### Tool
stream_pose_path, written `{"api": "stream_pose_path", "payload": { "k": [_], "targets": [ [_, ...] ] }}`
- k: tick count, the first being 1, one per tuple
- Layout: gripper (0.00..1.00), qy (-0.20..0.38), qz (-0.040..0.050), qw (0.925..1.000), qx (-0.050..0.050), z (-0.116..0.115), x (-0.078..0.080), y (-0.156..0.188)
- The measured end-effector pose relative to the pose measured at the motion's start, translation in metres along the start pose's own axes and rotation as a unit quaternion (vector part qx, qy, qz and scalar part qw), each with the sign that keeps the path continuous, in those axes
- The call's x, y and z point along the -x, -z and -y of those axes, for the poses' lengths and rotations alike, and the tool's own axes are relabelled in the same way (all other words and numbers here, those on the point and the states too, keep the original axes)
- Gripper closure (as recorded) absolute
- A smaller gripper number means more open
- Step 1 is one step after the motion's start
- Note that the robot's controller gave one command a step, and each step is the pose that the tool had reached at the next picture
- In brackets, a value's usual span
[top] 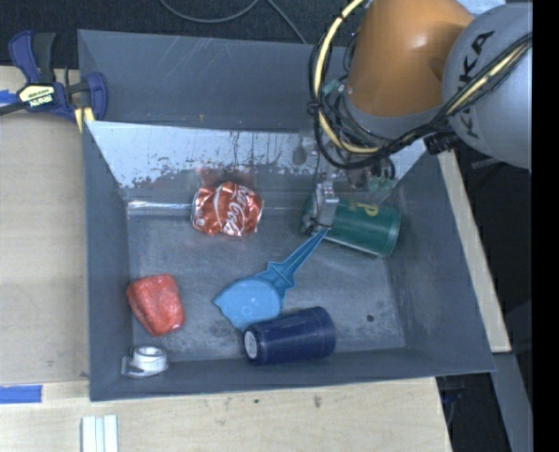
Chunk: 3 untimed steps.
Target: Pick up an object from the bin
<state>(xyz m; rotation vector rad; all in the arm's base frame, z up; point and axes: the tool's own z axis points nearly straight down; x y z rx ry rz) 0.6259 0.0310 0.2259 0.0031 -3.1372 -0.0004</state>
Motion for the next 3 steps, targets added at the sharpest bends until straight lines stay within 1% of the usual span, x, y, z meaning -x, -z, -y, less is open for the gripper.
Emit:
{"api": "stream_pose_path", "payload": {
  "k": [1,2,3],
  "targets": [
    [0.00,0.000,0.0044,1.0000,0.000,0.000,0.001,0.005],
    [0.00,-0.023,0.0070,0.9997,0.000,0.007,-0.024,-0.033],
    [0.00,0.012,0.0039,0.9999,0.000,-0.001,-0.043,-0.071]
  ]
}}
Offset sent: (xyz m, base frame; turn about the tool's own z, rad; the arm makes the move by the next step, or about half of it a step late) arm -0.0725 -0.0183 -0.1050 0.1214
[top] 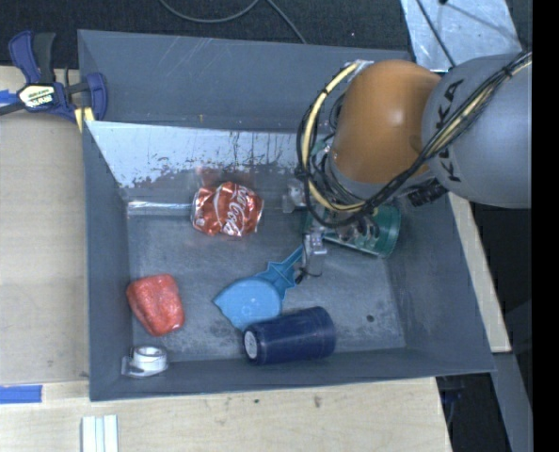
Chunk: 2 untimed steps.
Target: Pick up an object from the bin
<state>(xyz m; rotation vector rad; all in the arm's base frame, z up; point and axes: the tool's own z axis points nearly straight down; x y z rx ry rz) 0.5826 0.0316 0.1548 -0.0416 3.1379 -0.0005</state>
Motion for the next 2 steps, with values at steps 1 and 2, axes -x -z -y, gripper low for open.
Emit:
{"api": "stream_pose_path", "payload": {
  "k": [1,2],
  "targets": [
    [0.00,0.033,0.0046,0.9994,0.000,-0.012,-0.017,-0.035],
    [0.00,0.089,0.0015,0.9961,0.000,-0.007,-0.018,-0.061]
  ]
}}
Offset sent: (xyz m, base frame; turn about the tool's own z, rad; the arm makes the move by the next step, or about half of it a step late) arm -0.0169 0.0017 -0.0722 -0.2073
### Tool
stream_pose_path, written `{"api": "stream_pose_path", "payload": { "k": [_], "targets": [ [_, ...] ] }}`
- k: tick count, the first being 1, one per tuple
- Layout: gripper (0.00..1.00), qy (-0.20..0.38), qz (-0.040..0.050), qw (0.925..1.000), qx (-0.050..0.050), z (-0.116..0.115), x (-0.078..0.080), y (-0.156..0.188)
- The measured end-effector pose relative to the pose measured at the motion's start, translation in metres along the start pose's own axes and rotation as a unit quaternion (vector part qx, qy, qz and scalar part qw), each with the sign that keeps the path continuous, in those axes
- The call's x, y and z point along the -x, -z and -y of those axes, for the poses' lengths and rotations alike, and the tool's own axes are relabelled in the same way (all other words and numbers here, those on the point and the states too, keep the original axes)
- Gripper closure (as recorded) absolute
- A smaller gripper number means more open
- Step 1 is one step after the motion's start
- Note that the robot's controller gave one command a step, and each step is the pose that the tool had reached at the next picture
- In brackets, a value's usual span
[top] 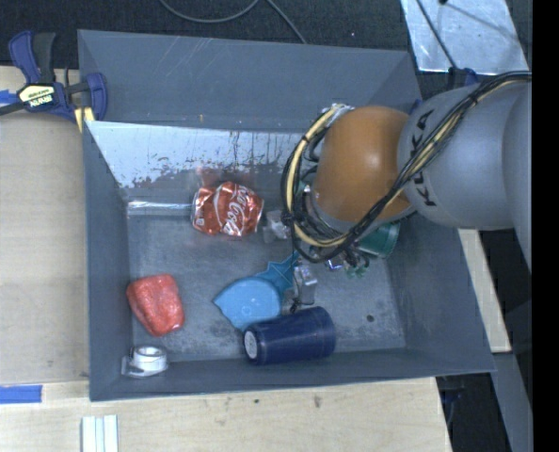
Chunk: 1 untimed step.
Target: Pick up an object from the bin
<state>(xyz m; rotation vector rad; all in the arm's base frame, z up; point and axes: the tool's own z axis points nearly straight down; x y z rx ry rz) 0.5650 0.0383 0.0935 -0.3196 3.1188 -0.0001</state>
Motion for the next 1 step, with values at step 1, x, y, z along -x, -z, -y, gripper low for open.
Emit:
{"api": "stream_pose_path", "payload": {
  "k": [1],
  "targets": [
    [0.00,0.062,0.0039,0.9981,-0.002,-0.0115,0.0020,-0.0135]
  ]
}}
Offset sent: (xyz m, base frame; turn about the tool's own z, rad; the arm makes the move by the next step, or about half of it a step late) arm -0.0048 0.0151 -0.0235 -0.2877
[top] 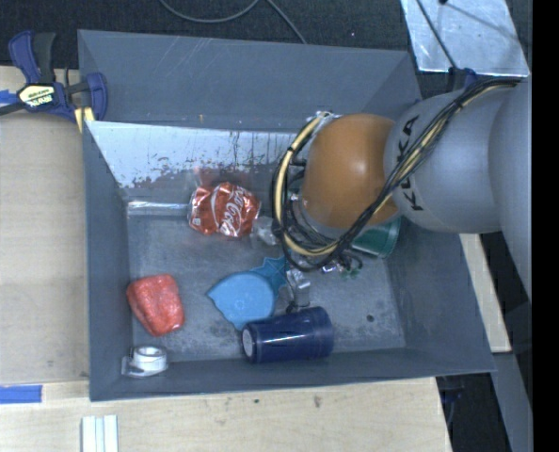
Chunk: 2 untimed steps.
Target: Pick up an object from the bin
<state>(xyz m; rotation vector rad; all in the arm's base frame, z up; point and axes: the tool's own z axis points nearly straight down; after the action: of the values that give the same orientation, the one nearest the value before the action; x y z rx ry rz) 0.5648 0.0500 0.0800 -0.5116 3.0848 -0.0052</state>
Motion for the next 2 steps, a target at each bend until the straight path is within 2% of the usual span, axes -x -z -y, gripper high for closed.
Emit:
{"api": "stream_pose_path", "payload": {
  "k": [1,2],
  "targets": [
    [1.00,0.080,0.0006,0.9968,0.002,-0.0048,-0.0001,-0.0071],
    [1.00,0.080,0.0006,0.9968,0.002,-0.0048,-0.0001,-0.0071]
  ]
}}
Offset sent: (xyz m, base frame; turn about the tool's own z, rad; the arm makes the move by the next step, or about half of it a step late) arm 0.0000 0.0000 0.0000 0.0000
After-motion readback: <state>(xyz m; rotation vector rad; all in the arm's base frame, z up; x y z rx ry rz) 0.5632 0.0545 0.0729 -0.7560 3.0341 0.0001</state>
